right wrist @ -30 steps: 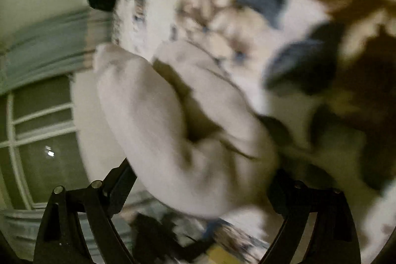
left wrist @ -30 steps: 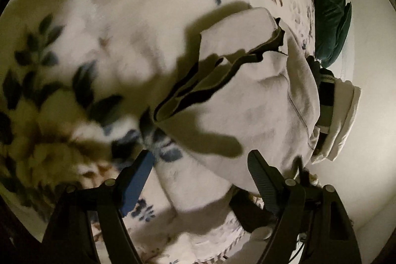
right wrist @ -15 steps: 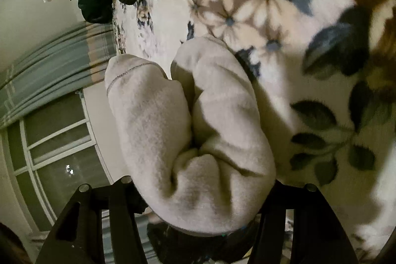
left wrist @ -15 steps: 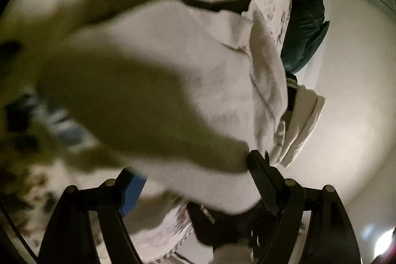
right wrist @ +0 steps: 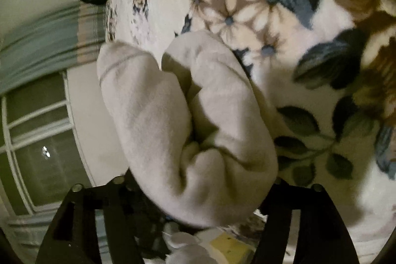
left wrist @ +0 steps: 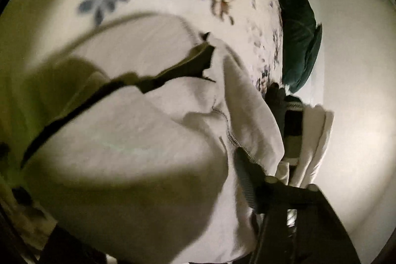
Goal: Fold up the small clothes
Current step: 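Lift the folded shirt with both grippers and carry it toward the clothes stack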
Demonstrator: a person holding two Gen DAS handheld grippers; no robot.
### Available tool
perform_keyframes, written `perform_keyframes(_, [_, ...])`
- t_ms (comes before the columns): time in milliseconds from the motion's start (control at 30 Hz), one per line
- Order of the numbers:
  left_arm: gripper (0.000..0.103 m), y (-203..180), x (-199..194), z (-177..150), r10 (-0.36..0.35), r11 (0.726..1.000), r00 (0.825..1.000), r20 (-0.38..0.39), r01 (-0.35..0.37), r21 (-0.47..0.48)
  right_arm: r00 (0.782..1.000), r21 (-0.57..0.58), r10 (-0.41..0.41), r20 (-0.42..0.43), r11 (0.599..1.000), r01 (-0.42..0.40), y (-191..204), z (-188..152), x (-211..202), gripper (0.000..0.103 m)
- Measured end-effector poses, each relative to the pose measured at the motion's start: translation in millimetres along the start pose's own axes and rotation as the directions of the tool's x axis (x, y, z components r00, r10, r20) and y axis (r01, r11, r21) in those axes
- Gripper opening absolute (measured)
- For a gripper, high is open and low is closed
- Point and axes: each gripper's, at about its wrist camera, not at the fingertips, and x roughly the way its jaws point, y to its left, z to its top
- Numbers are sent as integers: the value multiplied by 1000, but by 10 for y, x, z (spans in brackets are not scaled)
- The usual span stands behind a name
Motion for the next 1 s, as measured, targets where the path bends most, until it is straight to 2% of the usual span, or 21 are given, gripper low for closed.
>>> perform_keyframes(33, [43,-24,10,17,9,1000,1000,0,-9,10,1000,-10,-6,-11,1000,6,6,-14,30,81])
perform_keyframes(100, [36,-36,12,43,26,999,1000,-3,-26,24,999,-13,-18,-36,1000,17,-18,-22,134,81])
perform_keyframes(167, [34,-74,7,34,37,999,999,-6,-37,34,1000,3,-9,-15,1000,9,-62,-26,174,79])
perform_keyframes(233, [29,-70,-30,51,39,998,999,-5,-39,48,998,42,17,53,999,-19,-96,-14,162,61])
perform_keyframes(333, [27,-182,-34,61,47,996,999,-15,-45,83,994,58,18,111,998,-25,-41,-20,114,51])
perform_keyframes(467, [24,-446,-71,86,48,988,998,-27,-43,148,991,24,1,135,1000,-4,162,-93,21,48])
perform_keyframes(600, [23,-776,-214,103,38,973,999,-36,-29,230,986,-11,18,164,1000,-17,510,-140,-131,46])
perform_keyframes(800, [23,-1595,-356,131,-5,939,1000,-30,15,344,977,-83,84,196,994,-69,1105,-109,-536,45])
perform_keyframes(1000, [23,-2779,-207,194,-102,883,994,-47,112,456,952,-194,176,250,973,-129,1967,319,-1074,45])
